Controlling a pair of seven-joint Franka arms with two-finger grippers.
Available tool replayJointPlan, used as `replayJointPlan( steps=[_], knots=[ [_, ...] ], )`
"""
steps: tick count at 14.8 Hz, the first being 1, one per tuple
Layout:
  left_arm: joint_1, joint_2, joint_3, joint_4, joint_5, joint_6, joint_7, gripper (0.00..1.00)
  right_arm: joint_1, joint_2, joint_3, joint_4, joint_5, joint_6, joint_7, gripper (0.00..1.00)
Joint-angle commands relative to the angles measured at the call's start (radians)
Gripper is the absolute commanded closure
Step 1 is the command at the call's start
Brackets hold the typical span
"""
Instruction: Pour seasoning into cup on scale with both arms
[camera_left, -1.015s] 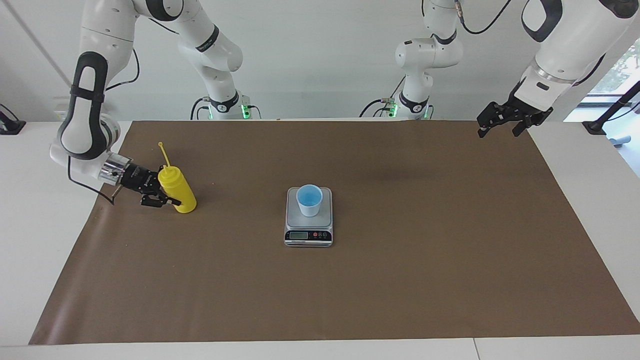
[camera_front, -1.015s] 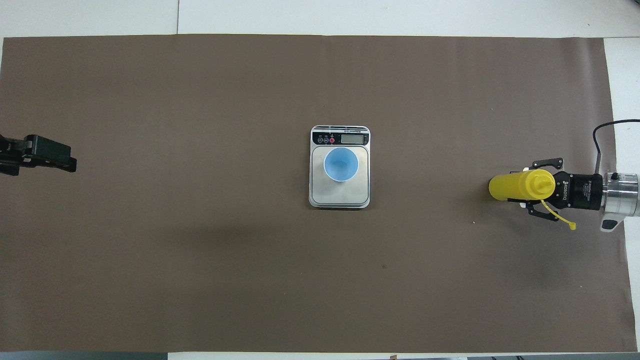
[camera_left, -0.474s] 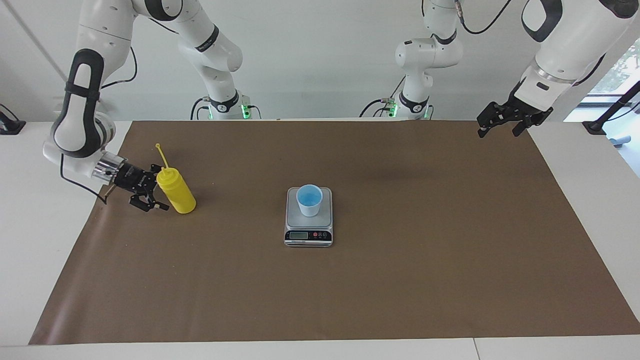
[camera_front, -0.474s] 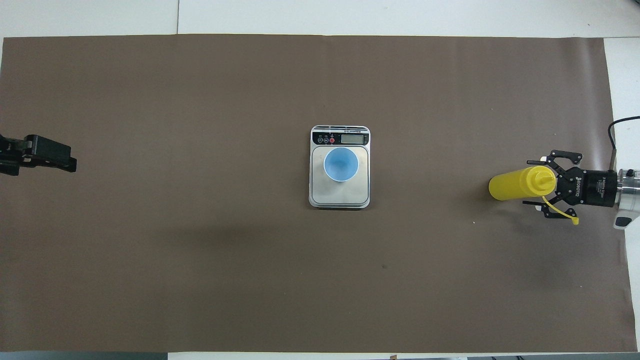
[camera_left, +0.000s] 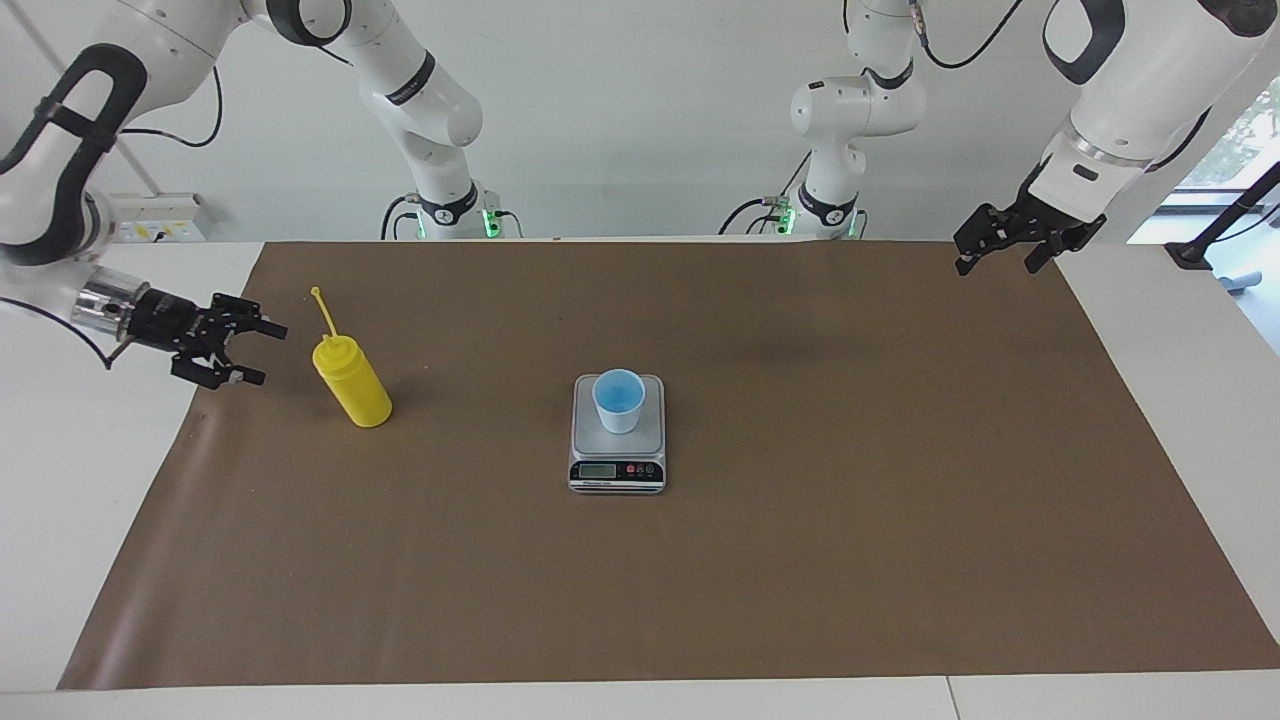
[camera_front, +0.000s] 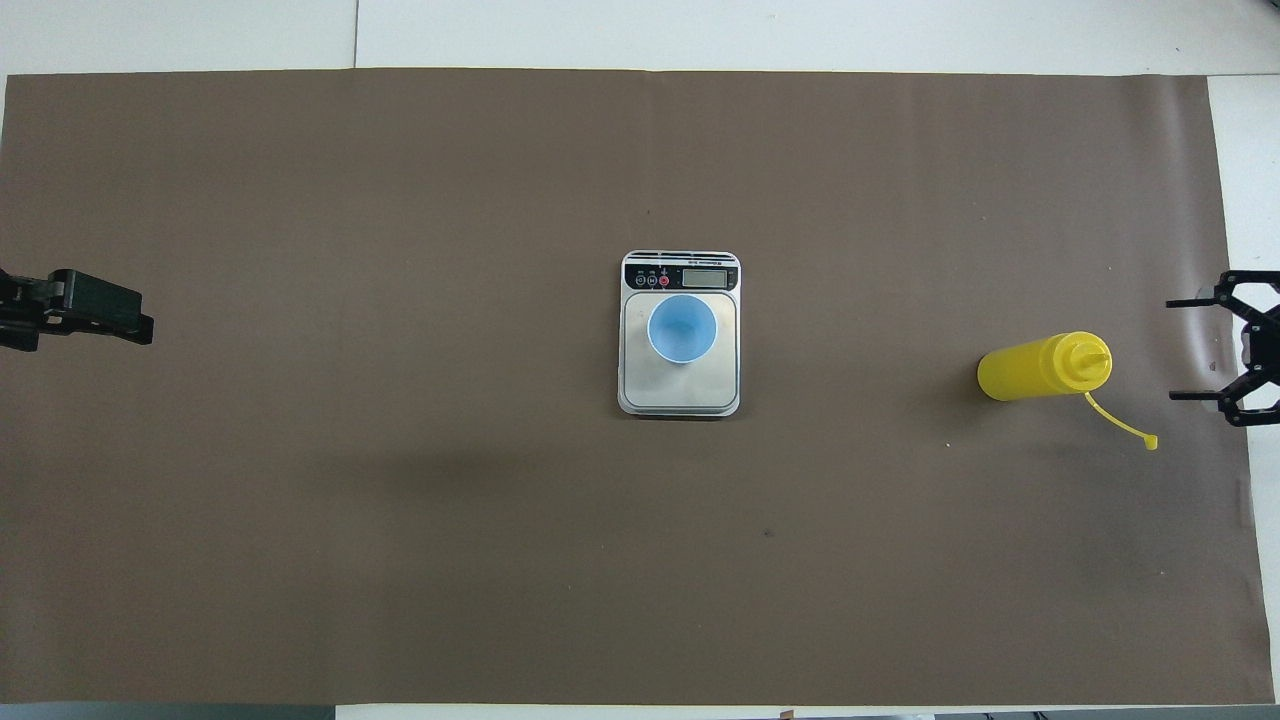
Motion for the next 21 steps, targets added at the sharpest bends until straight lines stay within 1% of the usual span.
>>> replayJointPlan(
  steps=[1, 2, 3, 4, 5, 6, 8, 10, 12, 14, 16, 17, 18, 19, 21],
  knots=[
    [0.010, -0.024, -0.002, -0.023, -0.013, -0.006, 0.012, 0.00, 0.015, 0.029, 0.012, 0.171, -0.043, -0.068, 0.130, 0.00],
    [0.010, -0.024, -0.002, -0.023, -0.013, -0.006, 0.012, 0.00, 0.008, 0.017, 0.016, 0.180, -0.039, -0.062, 0.158, 0.00],
    [0.010, -0.024, -0.002, -0.023, -0.013, -0.006, 0.012, 0.00, 0.015, -0.001, 0.023, 0.212, -0.059, -0.074, 0.175, 0.00],
    [0.010, -0.024, -0.002, -0.023, -0.013, -0.006, 0.012, 0.00, 0.037, -0.014, 0.027, 0.252, -0.123, -0.103, 0.172, 0.00],
    [0.010, -0.024, -0.002, -0.023, -0.013, -0.006, 0.012, 0.00, 0.081, -0.025, 0.041, 0.275, -0.188, -0.122, 0.157, 0.00],
    [0.010, -0.024, -0.002, -0.023, -0.013, -0.006, 0.012, 0.00, 0.101, -0.041, 0.046, 0.292, -0.223, -0.126, 0.130, 0.00],
    [0.010, -0.024, -0.002, -0.023, -0.013, -0.006, 0.012, 0.00, 0.126, -0.055, 0.067, 0.321, -0.258, -0.122, 0.051, 0.00],
    [0.010, -0.024, -0.002, -0.023, -0.013, -0.006, 0.012, 0.00, 0.219, -0.092, 0.067, 0.329, -0.395, -0.100, -0.012, 0.00],
    [0.010, -0.024, -0.002, -0.023, -0.013, -0.006, 0.012, 0.00, 0.309, -0.158, 0.070, 0.327, -0.531, -0.054, -0.106, 0.00],
    [0.010, -0.024, -0.002, -0.023, -0.013, -0.006, 0.012, 0.00, 0.371, -0.196, 0.076, 0.321, -0.571, -0.034, -0.188, 0.00],
    [0.010, -0.024, -0.002, -0.023, -0.013, -0.006, 0.012, 0.00, 0.397, -0.201, 0.078, 0.321, -0.576, -0.013, -0.205, 0.00],
    [0.010, -0.024, -0.002, -0.023, -0.013, -0.006, 0.012, 0.00, 0.406, -0.203, 0.078, 0.321, -0.586, -0.014, -0.246, 0.00],
    [0.012, -0.024, -0.002, -0.023, -0.013, -0.006, 0.012, 0.00, 0.410, -0.216, 0.079, 0.314, -0.626, -0.014, -0.322, 0.00],
    [0.010, -0.024, -0.002, -0.023, -0.013, -0.006, 0.012, 0.00, 0.437, -0.232, 0.079, 0.304, -0.663, -0.011, -0.373, 0.00],
    [0.010, -0.024, -0.002, -0.023, -0.013, -0.006, 0.012, 0.00, 0.579, -0.245, 0.035, 0.316, -0.771, -0.019, -0.388, 0.00]
  ],
)
